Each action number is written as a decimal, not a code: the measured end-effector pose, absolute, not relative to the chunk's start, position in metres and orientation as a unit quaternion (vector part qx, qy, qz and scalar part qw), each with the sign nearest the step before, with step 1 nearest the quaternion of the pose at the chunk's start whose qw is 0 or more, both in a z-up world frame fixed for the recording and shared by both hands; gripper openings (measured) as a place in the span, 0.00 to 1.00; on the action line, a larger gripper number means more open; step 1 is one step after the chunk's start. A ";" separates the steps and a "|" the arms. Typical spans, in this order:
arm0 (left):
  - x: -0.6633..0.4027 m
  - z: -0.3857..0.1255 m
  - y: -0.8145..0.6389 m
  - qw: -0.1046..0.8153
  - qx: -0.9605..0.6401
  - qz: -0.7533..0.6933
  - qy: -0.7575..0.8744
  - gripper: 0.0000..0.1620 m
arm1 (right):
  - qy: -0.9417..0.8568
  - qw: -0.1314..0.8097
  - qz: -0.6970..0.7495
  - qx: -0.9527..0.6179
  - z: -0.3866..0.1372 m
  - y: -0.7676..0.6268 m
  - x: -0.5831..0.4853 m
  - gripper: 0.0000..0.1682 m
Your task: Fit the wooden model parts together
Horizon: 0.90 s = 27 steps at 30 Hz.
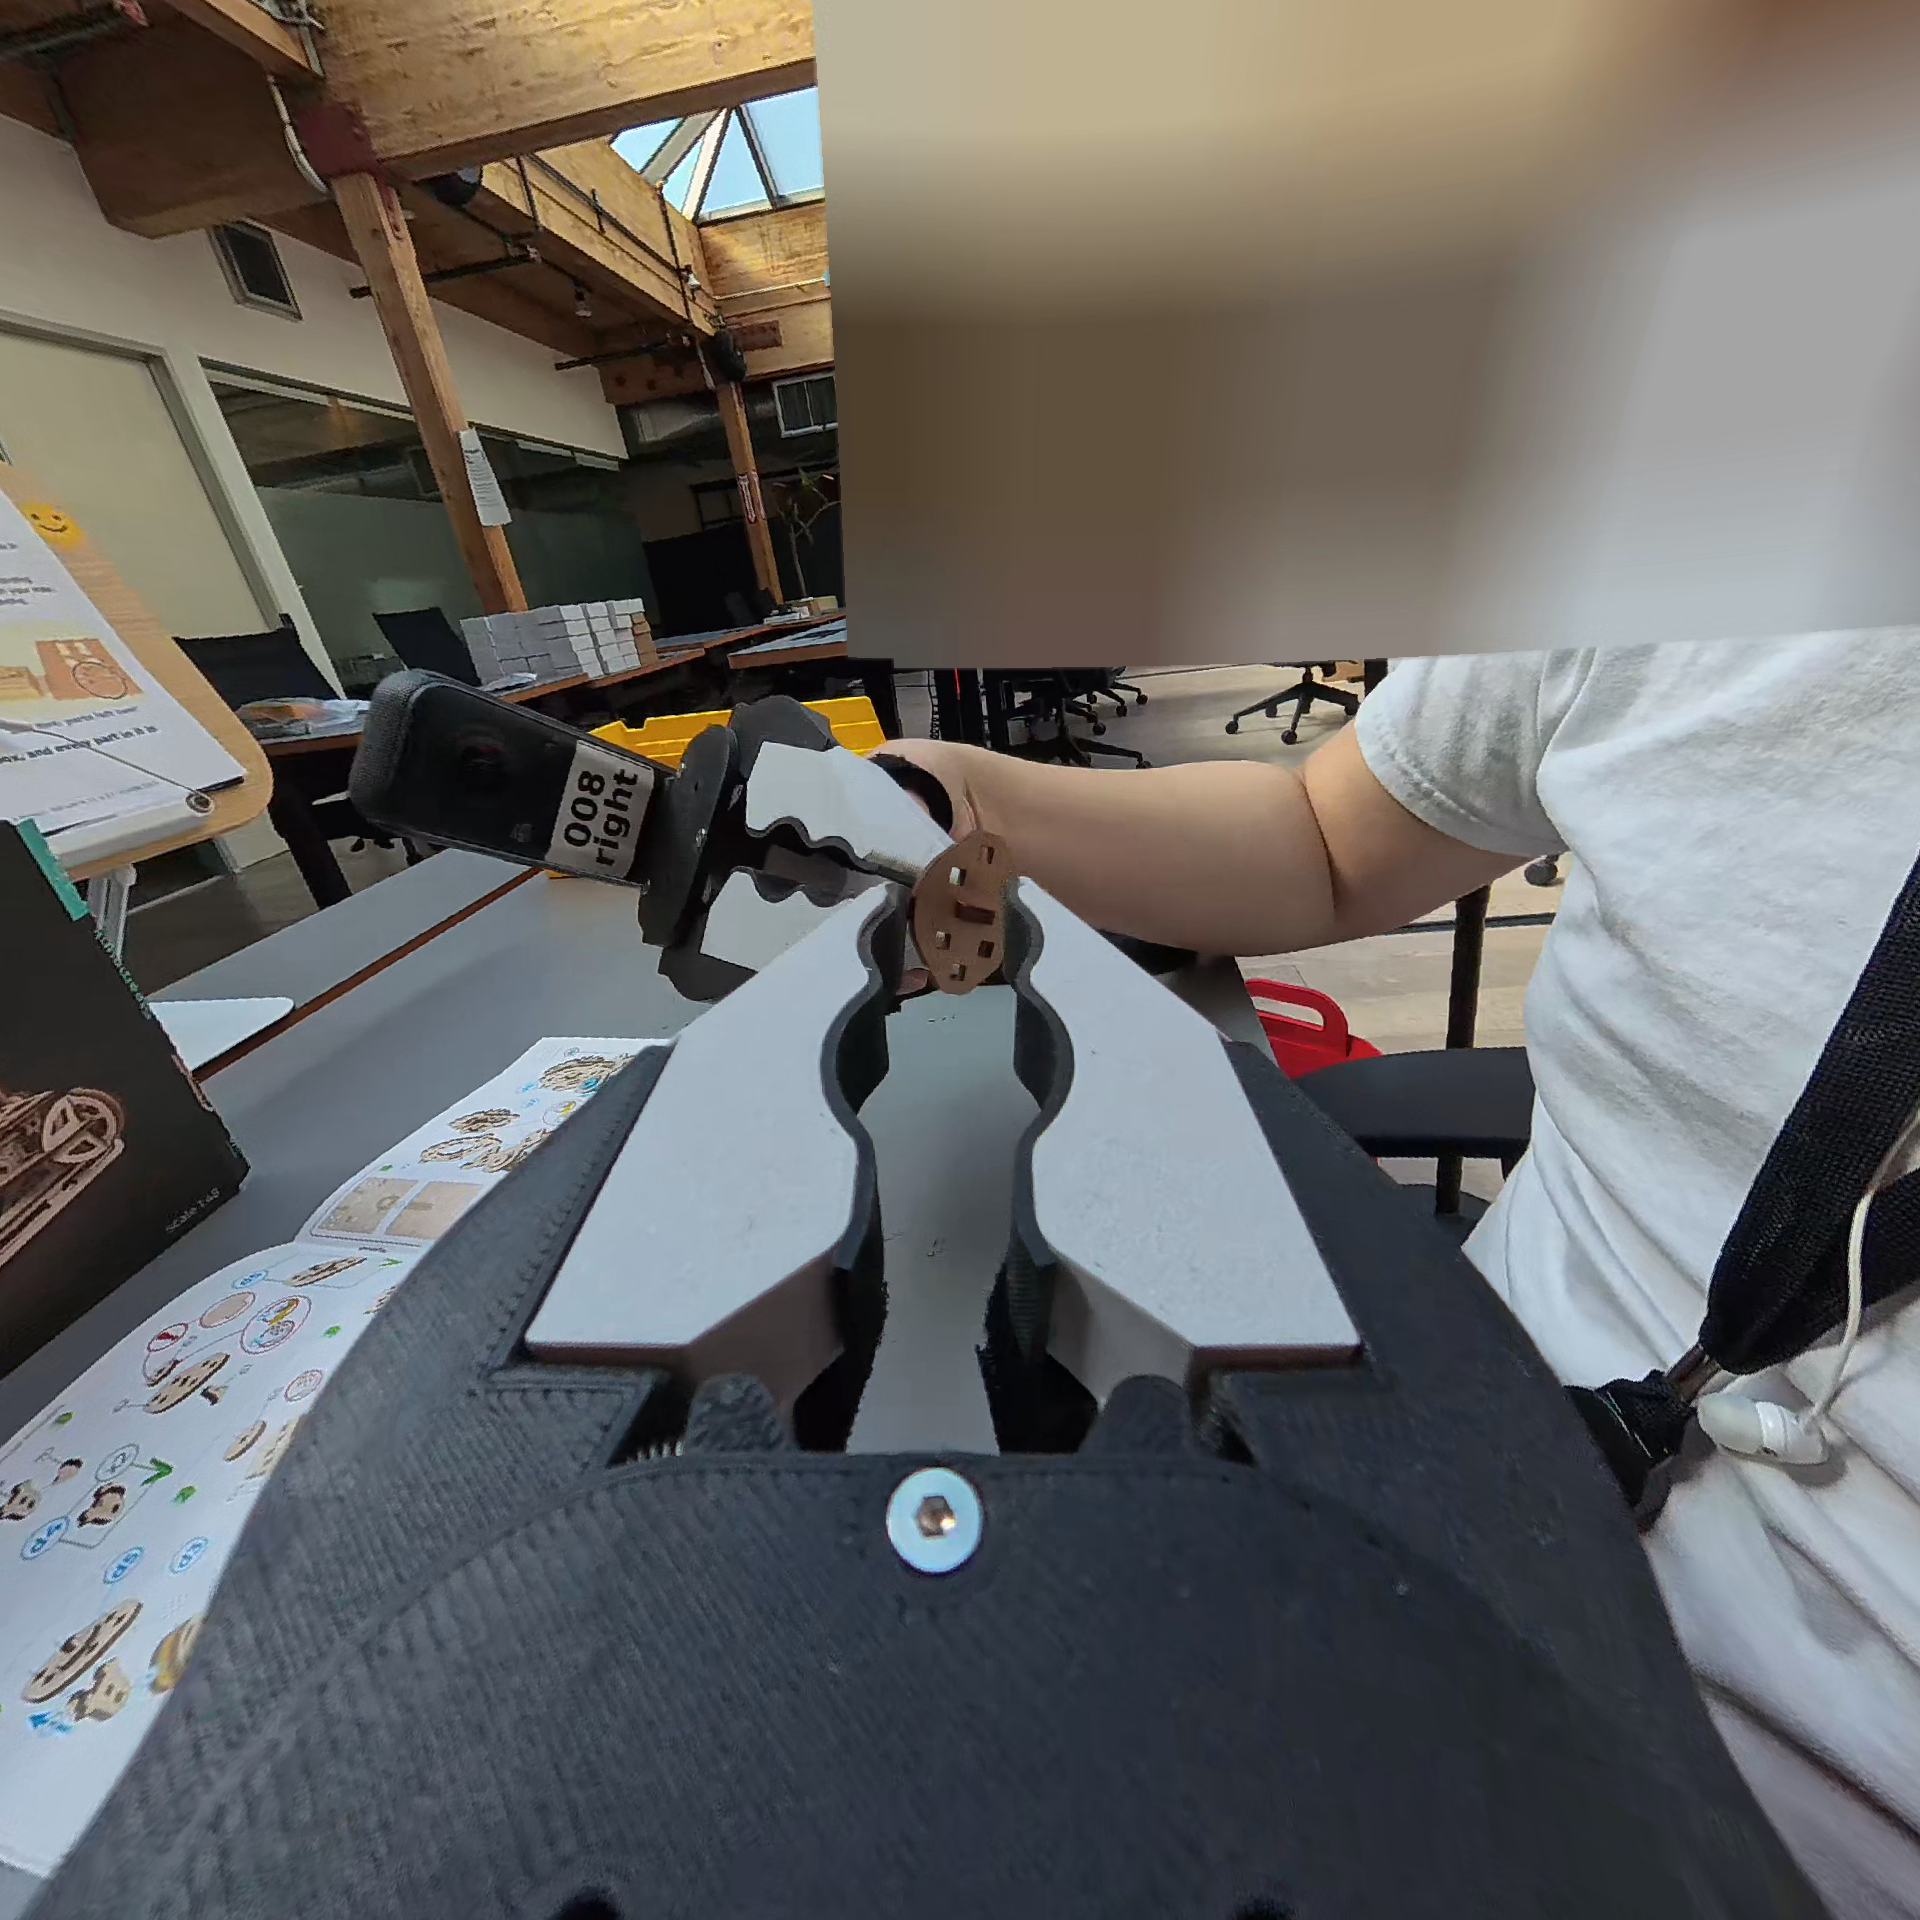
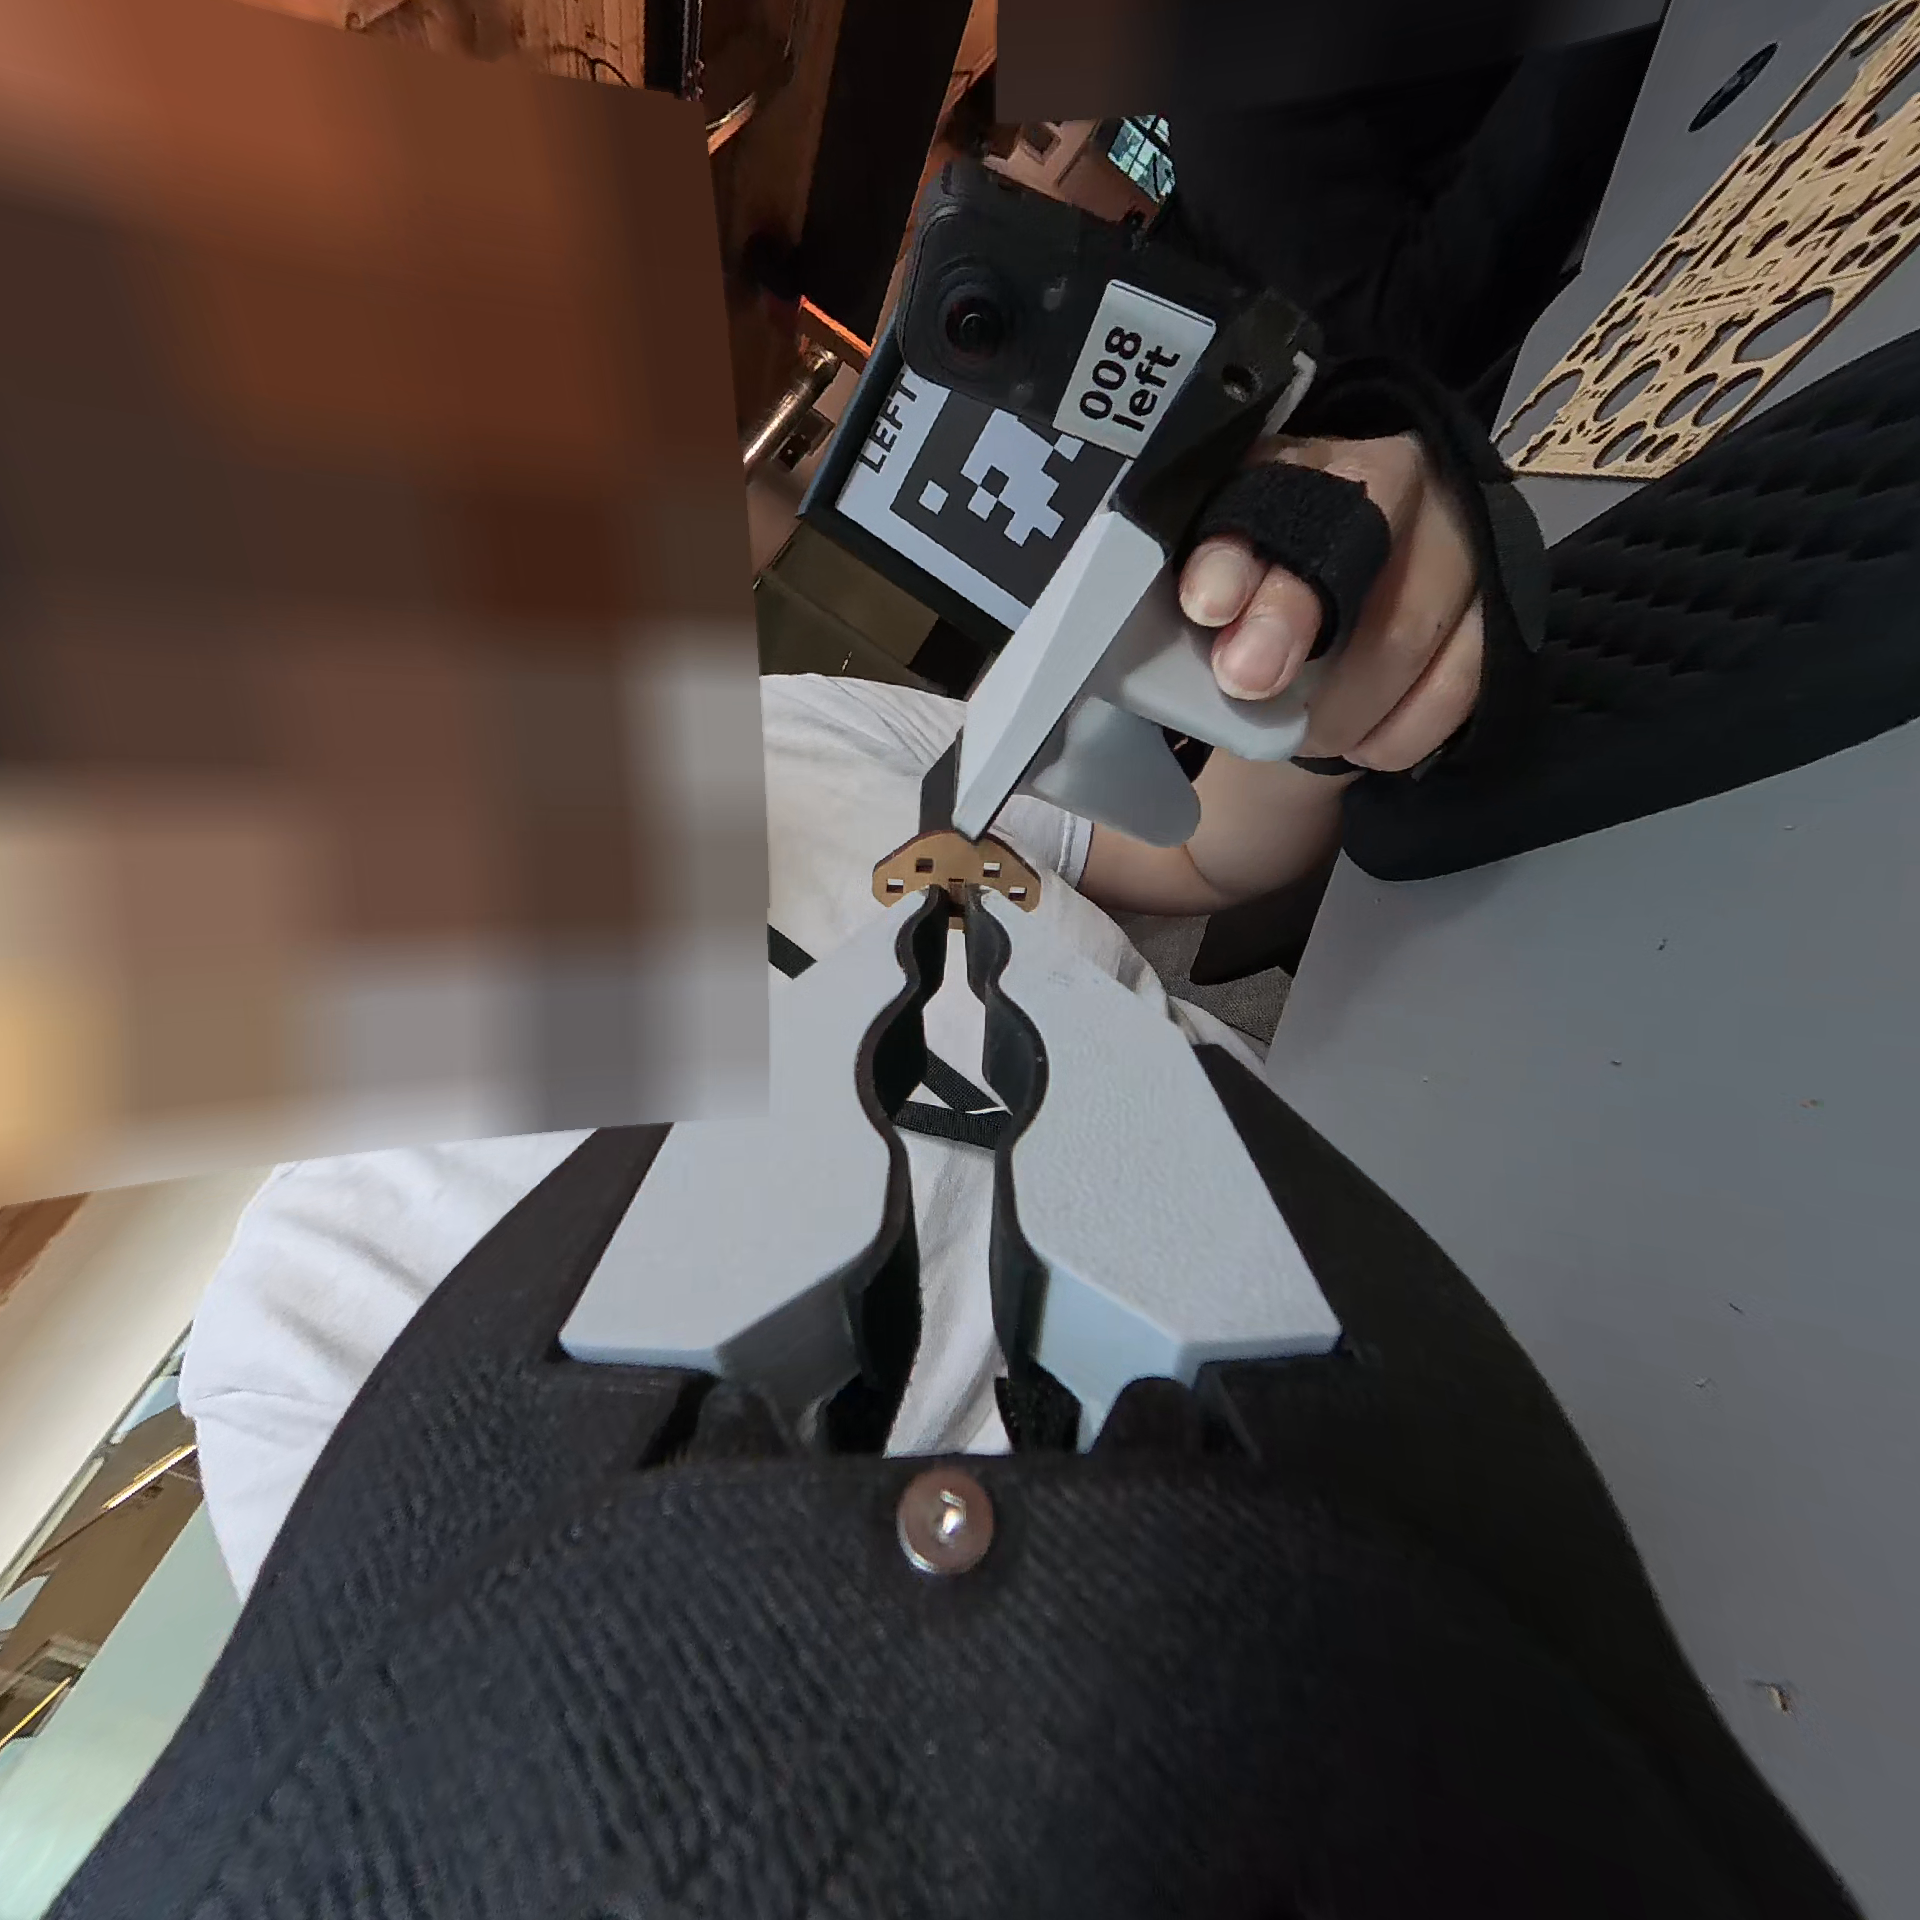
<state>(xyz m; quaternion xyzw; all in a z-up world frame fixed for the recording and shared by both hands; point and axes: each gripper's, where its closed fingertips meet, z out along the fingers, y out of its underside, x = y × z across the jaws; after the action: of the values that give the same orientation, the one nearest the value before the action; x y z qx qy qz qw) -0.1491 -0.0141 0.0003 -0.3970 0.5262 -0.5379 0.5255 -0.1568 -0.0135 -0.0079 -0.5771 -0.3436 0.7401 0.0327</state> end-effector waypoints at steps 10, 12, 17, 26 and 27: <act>-0.139 -0.019 -0.033 0.553 -0.356 -0.457 0.598 0.15 | -0.446 -0.044 0.628 -0.636 -0.024 -0.037 -0.144 0.01; -0.134 -0.027 -0.034 0.566 -0.354 -0.421 0.614 0.15 | -0.460 -0.066 0.607 -0.644 -0.025 -0.041 -0.140 0.01; -0.128 -0.031 -0.039 0.592 -0.335 -0.376 0.629 0.09 | -0.462 -0.129 0.581 -0.657 -0.028 -0.046 -0.135 0.02; -0.126 -0.035 -0.052 0.584 -0.310 -0.373 0.650 0.04 | -0.486 -0.199 0.538 -0.660 -0.041 -0.053 -0.133 0.02; -0.126 -0.036 -0.053 0.583 -0.308 -0.370 0.654 0.04 | -0.491 -0.205 0.533 -0.658 -0.042 -0.053 -0.133 0.02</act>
<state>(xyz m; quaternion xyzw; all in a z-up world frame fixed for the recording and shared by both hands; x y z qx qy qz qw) -0.1255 -0.0530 -0.0363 -0.3075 0.6541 -0.3703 0.5835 -0.1332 -0.0532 -0.0424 -0.6580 -0.4914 0.5327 -0.2045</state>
